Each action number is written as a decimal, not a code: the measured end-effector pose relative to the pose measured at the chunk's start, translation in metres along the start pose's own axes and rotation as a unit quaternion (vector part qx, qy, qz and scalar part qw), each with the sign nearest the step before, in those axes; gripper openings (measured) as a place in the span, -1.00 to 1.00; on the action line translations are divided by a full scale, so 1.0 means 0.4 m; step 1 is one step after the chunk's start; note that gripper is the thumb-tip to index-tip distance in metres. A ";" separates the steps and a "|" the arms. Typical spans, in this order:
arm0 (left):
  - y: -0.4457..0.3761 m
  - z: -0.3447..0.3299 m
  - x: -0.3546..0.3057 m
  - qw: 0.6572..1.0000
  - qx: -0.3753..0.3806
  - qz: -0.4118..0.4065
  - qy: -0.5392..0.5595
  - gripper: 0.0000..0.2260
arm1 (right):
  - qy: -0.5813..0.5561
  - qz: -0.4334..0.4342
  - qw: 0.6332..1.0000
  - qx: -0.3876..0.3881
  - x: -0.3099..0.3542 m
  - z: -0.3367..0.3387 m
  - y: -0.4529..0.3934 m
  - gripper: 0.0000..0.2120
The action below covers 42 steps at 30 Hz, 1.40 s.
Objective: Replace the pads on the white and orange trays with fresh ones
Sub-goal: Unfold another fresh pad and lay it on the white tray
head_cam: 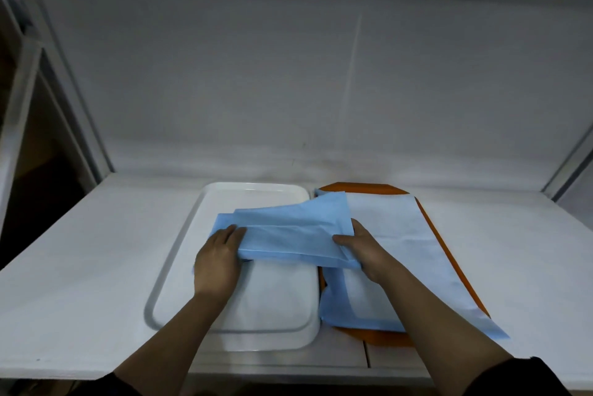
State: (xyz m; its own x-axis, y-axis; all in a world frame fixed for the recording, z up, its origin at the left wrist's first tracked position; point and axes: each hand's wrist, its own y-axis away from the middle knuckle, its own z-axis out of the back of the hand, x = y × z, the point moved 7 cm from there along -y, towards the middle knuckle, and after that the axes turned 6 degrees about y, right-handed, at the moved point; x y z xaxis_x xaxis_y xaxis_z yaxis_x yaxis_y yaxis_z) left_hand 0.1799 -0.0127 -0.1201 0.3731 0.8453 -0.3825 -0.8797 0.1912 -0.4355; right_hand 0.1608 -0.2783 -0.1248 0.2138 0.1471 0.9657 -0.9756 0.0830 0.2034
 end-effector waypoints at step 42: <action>0.068 0.123 0.373 0.902 -0.016 0.368 0.225 -0.18 | 0.349 -0.026 0.937 -0.006 -0.008 -0.290 -0.030 -0.30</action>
State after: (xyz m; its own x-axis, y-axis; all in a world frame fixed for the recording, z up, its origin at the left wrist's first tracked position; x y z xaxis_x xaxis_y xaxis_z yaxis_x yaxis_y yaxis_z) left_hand 0.1970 0.1433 -0.1490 -0.2203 0.4486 -0.8662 -0.9318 -0.3595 0.0507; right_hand 0.1777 -0.1654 -0.1490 0.2456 0.7504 0.6137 -0.9634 0.1186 0.2406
